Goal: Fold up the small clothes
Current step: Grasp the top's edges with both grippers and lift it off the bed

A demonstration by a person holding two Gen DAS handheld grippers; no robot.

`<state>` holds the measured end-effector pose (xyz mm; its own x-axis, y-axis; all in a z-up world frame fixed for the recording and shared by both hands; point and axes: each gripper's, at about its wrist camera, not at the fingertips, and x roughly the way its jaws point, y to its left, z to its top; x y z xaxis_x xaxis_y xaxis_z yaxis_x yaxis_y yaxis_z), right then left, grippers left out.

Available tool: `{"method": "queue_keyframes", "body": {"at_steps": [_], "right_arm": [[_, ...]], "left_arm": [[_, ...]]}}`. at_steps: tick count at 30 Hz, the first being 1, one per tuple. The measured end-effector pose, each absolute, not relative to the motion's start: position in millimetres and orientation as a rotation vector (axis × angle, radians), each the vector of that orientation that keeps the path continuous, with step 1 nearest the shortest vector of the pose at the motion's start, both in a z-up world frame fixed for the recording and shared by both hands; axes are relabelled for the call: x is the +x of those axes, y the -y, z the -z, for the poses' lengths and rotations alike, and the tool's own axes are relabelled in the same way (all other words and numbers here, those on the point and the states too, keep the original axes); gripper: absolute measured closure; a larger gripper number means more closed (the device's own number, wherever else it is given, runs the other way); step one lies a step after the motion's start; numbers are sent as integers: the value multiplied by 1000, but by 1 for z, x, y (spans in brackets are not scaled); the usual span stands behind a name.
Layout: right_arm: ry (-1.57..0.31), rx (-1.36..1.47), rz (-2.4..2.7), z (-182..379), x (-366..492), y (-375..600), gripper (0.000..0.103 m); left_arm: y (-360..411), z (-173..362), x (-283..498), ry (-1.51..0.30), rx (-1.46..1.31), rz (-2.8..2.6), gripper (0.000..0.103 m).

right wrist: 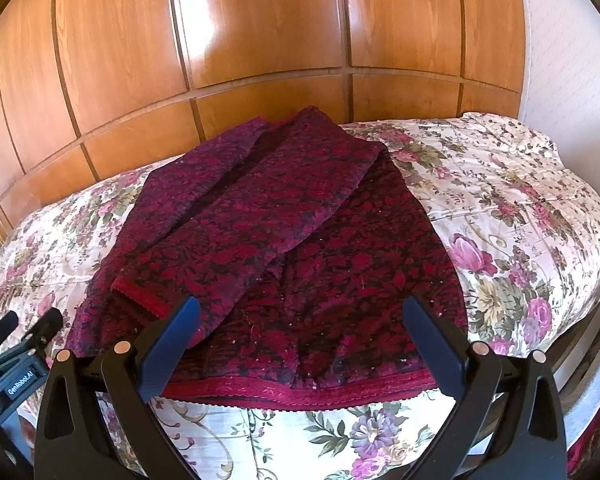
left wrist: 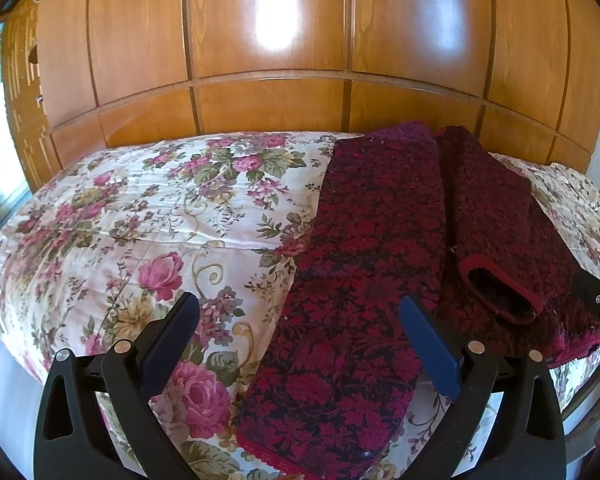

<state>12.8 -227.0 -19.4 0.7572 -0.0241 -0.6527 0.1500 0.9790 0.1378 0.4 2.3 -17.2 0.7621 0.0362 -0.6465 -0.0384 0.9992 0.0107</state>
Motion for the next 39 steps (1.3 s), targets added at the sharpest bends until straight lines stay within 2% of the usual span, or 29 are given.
{"method": "queue_keyframes", "body": {"at_steps": [8,12,18,20,21,22,23,24,25,32,39], "right_arm": [[-799,394,-79,30,31,247,3],[-856,467,-148,38,52,250,20],[-934,560,-251,60,91,242,28],[-941,577,-272,64,102,239,36],[-933,557,-277,63,107,236,47],[-921,527,-278,60,109,234,65],[-910,493,-277,54,111,233,71],[-885,441,-268,46,109,232,85],[-848,370,-256,35,107,234,89],[-654,105,-9,-24,101,305,92],[-671,79,318,-31,154,423,92]], "left_arm": [[6,31,-10,-722,88,92,4],[15,41,-19,-725,161,147,4],[29,55,-18,-760,233,177,5],[29,61,-12,-783,241,169,22],[27,63,-8,-803,234,167,46],[25,65,-5,-824,219,169,64],[21,65,-2,-833,194,174,73],[17,62,-1,-832,169,188,80],[12,58,0,-828,135,206,86],[-56,-5,45,-742,-146,199,87],[-128,-42,147,-716,-257,43,88]]}}
